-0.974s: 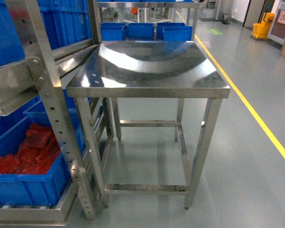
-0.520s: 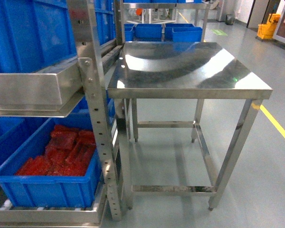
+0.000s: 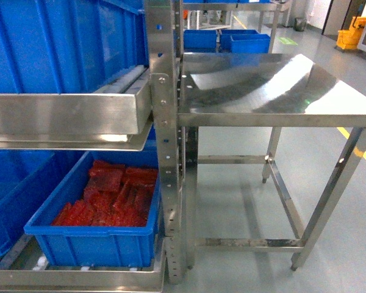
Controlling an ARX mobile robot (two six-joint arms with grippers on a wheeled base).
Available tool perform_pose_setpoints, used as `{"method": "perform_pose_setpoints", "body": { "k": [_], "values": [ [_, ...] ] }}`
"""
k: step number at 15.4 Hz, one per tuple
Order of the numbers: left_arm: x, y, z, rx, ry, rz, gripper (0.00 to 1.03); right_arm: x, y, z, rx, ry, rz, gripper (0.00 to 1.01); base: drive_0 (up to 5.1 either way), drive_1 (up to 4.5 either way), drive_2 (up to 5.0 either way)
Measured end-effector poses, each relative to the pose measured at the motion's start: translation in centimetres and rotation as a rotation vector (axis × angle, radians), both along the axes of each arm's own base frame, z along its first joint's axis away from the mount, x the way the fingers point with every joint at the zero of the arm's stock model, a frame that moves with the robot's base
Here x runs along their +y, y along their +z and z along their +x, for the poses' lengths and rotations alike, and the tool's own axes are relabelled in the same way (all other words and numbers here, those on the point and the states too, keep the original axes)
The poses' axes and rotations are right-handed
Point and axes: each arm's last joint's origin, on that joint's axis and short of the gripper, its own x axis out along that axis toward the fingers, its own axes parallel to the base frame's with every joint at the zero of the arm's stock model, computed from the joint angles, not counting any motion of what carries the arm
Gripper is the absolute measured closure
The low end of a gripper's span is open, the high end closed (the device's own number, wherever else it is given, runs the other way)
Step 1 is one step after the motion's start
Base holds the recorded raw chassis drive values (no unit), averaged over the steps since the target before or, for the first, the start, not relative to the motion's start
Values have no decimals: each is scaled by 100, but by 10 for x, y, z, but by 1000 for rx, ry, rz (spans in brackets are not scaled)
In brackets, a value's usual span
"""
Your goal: Sort blue parts and orange caps into right shelf containers
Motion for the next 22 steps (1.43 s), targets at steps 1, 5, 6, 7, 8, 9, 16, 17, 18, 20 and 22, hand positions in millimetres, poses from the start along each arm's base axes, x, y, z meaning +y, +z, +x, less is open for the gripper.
{"method": "perform_pose_setpoints", "body": {
  "k": [1, 5, 6, 7, 8, 9, 16, 17, 18, 20, 22],
  "values": [
    [0, 0, 0, 0, 0, 0, 60, 0, 0, 0, 1, 0, 0, 57, -506, 240, 240],
    [0, 0, 0, 0, 0, 0, 60, 0, 0, 0, 0, 0, 0, 57, -507, 238, 238],
    [0, 0, 0, 0, 0, 0, 60, 0, 0, 0, -1, 0, 0, 57, -505, 240, 240],
    [0, 0, 0, 0, 0, 0, 60, 0, 0, 0, 2, 0, 0, 57, -505, 240, 240],
    [0, 0, 0, 1, 0, 0, 60, 0, 0, 0, 1, 0, 0, 57, -505, 240, 240],
    [0, 0, 0, -3, 0, 0, 60, 0, 0, 0, -2, 0, 0, 57, -505, 240, 240],
    [0, 0, 0, -4, 0, 0, 60, 0, 0, 0, -1, 0, 0, 57, -505, 240, 240],
    [0, 0, 0, -1, 0, 0, 60, 0, 0, 0, 2, 0, 0, 57, -505, 240, 240],
    [0, 0, 0, 0, 0, 0, 60, 0, 0, 0, 2, 0, 0, 57, -505, 240, 240],
    [0, 0, 0, 0, 0, 0, 60, 0, 0, 0, -1, 0, 0, 57, -505, 240, 240],
    [0, 0, 0, 0, 0, 0, 60, 0, 0, 0, 1, 0, 0, 57, -498, 248, 248]
  ]
}}
